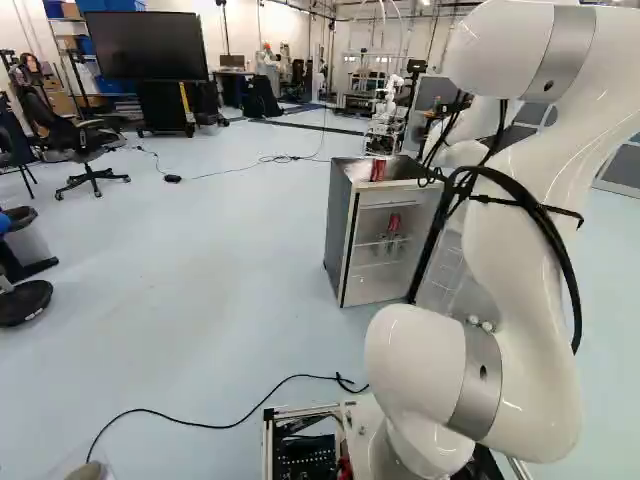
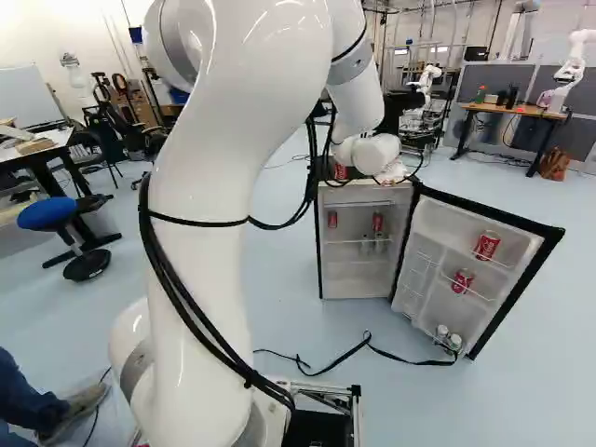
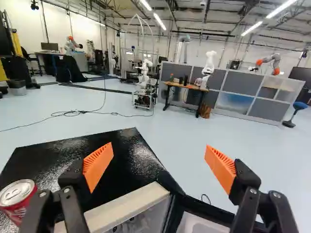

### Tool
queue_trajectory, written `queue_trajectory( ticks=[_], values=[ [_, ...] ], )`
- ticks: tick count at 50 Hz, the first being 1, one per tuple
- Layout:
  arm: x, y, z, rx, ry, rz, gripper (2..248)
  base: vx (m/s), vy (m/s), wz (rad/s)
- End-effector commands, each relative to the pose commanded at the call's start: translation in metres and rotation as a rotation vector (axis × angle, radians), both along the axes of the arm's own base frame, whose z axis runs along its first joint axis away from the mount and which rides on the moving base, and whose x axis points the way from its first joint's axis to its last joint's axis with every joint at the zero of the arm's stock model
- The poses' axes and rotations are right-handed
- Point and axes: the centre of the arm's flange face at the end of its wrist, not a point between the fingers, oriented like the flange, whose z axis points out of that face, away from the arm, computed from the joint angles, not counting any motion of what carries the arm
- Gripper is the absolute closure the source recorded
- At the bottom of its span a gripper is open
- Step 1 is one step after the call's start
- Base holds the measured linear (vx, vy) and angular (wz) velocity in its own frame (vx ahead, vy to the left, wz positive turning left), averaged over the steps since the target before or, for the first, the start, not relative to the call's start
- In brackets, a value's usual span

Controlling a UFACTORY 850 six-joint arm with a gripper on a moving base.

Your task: Grab a drink from the fridge

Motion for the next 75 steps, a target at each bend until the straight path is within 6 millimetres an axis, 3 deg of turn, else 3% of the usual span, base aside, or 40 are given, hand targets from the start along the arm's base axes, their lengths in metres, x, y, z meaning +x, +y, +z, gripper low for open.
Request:
queue_trajectory(
  ticks=[37, 75],
  values=[
    [-0.006, -0.066, 0.012, 0.153, 0.132, -0.168, 3, 0.0, 0.0, 0.0],
    [-0.041, -0.12, 0.021, 0.368, 0.358, -0.3, 3, 0.0, 0.0, 0.0]
  ],
)
